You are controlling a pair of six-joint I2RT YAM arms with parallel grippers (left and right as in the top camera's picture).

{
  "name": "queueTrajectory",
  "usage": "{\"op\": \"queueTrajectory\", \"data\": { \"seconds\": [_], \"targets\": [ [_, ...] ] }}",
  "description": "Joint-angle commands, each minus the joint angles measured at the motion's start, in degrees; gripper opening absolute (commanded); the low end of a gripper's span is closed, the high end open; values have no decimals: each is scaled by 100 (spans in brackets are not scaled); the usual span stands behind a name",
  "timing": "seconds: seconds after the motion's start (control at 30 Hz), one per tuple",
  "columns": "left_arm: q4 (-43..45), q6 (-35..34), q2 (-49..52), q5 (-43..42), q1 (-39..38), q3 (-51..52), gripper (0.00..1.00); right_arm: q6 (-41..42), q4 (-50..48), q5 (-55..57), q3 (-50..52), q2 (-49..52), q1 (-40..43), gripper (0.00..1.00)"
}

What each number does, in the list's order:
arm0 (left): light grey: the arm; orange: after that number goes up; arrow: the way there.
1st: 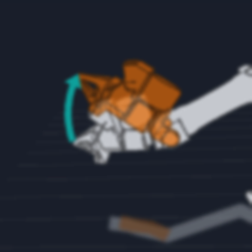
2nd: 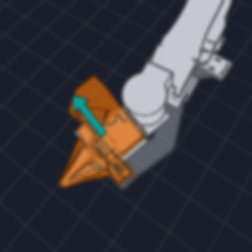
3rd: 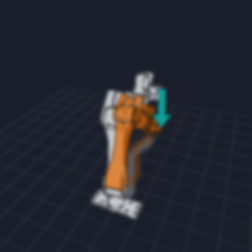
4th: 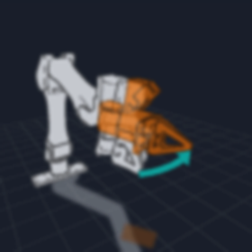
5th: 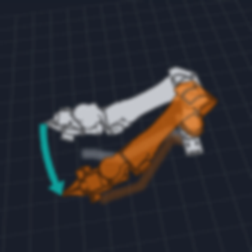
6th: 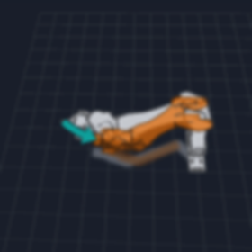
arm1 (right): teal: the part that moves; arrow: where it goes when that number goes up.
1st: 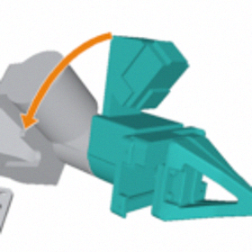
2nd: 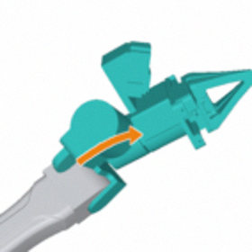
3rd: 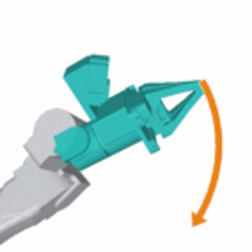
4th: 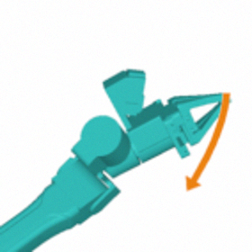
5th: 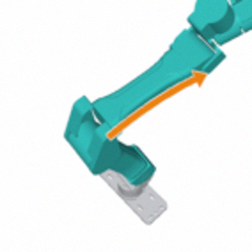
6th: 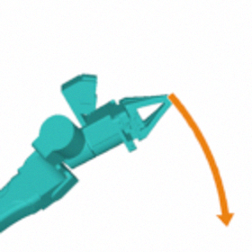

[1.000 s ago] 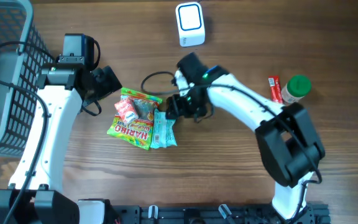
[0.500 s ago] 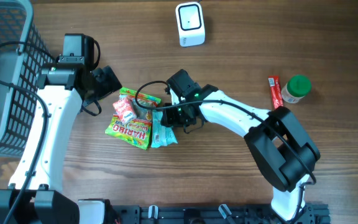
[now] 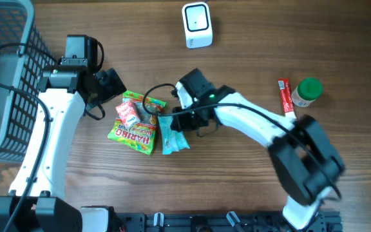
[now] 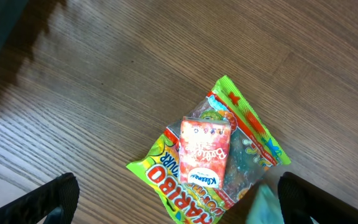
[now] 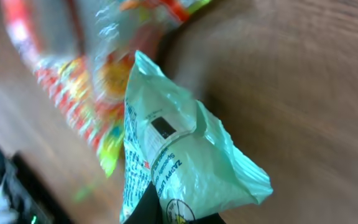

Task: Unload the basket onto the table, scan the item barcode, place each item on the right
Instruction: 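Reach the right gripper to the pale green wipes pack and grasp it, then lift the wipes pack with the right gripper and pull it right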

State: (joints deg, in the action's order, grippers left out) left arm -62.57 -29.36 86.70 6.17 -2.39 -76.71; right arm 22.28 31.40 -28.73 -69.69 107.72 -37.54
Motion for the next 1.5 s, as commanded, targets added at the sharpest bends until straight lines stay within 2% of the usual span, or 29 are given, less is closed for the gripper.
{"op": "queueTrajectory", "data": {
  "seconds": [0.0,0.27,0.47,0.6,0.7,0.8,0.97,1.47],
  "targets": [
    [15,66,37,35,28,-2,100,-577,592,52,-37,-1384,39,4],
    [15,66,37,35,28,-2,100,-564,2052,404,-37,-3106,688,4],
    [15,66,37,35,28,-2,100,-599,2782,308,-37,-3700,1327,4],
    [15,66,35,35,28,-2,100,-599,2647,-31,-37,-3963,1508,4],
    [15,66,35,35,28,-2,100,-597,2251,-1132,-37,-4048,1565,4],
    [15,66,35,35,28,-2,100,-522,2094,-1709,-37,-4046,1565,4],
    [15,66,37,35,28,-2,100,42,2000,-1746,-37,-4046,1646,4],
    [15,66,35,35,28,-2,100,20,2037,-1746,-37,-4046,1963,4]
  ]
}}
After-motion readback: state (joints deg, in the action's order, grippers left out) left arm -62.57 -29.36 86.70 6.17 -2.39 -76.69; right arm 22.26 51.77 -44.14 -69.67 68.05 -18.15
